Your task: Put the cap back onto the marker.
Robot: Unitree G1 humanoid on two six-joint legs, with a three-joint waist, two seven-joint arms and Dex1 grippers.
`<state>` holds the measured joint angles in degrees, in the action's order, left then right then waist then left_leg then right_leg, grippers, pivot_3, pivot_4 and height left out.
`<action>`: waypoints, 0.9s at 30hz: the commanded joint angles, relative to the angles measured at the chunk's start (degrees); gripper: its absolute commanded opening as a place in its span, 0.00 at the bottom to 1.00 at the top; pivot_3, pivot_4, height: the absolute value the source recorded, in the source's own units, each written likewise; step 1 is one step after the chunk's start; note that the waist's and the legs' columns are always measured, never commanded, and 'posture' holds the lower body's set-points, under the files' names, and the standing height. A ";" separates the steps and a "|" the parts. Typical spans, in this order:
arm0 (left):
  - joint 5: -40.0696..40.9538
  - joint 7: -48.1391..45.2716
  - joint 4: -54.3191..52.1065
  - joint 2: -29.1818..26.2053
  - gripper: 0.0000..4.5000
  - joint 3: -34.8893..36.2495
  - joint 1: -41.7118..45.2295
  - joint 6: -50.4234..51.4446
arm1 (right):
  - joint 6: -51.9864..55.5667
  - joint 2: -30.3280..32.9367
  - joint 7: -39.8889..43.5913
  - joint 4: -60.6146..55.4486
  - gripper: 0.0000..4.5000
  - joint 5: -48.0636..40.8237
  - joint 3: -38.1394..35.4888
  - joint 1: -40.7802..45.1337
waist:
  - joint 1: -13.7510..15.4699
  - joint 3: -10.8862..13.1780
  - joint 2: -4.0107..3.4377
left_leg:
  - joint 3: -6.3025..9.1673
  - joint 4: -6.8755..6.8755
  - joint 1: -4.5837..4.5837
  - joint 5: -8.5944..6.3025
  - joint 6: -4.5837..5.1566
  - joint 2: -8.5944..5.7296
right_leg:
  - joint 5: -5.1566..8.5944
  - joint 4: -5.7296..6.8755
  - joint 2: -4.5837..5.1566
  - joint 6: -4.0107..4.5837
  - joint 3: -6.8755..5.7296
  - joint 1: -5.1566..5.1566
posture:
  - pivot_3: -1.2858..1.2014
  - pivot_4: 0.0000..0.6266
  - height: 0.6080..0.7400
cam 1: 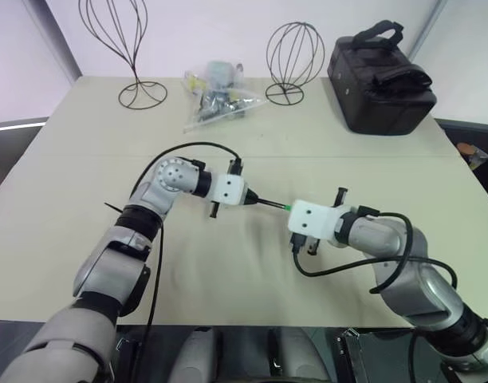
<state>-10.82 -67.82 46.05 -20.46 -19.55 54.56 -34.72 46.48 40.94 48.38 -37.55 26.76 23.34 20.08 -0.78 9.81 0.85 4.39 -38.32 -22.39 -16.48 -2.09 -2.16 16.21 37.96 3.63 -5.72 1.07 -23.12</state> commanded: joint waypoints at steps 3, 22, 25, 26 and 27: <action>-0.24 2.84 -2.90 2.92 0.00 -1.03 2.02 -2.09 | -0.62 -1.43 0.90 -1.68 0.01 0.72 2.71 3.06 | 0.01 0.00 0.00 | 0.00 0.00 0.00 0.00 0.00 0.00 | 0.00 0.00 0.00 0.00 0.00 0.00 | 0.52 0.24 1.00; 1.54 3.73 -5.37 4.97 0.00 -0.73 1.48 0.31 | -0.68 -3.63 1.45 0.37 0.01 2.81 3.34 6.31 | -0.05 0.00 0.00 | 0.00 0.01 -0.01 0.00 0.00 -0.01 | 0.00 0.00 0.00 0.00 0.00 -0.02 | 0.52 0.24 1.00; 1.88 3.53 -5.61 5.35 0.00 -0.55 1.37 0.74 | -0.69 -4.02 1.49 0.45 0.01 2.98 3.35 6.43 | -0.01 0.00 0.00 | 0.00 0.01 -0.01 0.00 -0.01 -0.01 | 0.00 0.00 0.00 0.00 0.00 -0.03 | 0.52 0.24 1.00; 1.94 3.46 -5.64 5.40 0.00 -0.50 1.35 0.78 | -0.73 -3.98 1.55 0.45 0.01 3.08 3.31 6.34 | 0.00 0.00 0.00 | 0.00 0.01 -0.01 0.00 -0.01 -0.01 | 0.00 0.00 0.00 0.00 0.00 -0.03 | 0.52 0.24 1.00; 2.09 3.40 -5.66 5.46 0.00 -0.41 1.31 0.84 | -0.79 -3.95 1.58 0.44 0.01 3.15 3.25 6.23 | 0.00 0.00 0.00 | 0.00 0.01 -0.01 0.01 -0.01 -0.01 | 0.00 0.00 0.01 0.00 0.00 -0.03 | 0.52 0.24 1.00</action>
<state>-12.38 -64.20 45.89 -19.37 -19.40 54.59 -32.50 48.14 39.30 50.04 -34.49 30.84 25.32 24.09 -0.78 9.81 0.85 4.39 -38.31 -22.41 -16.47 -2.10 -2.17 16.21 37.96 3.64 -5.72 1.07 -23.15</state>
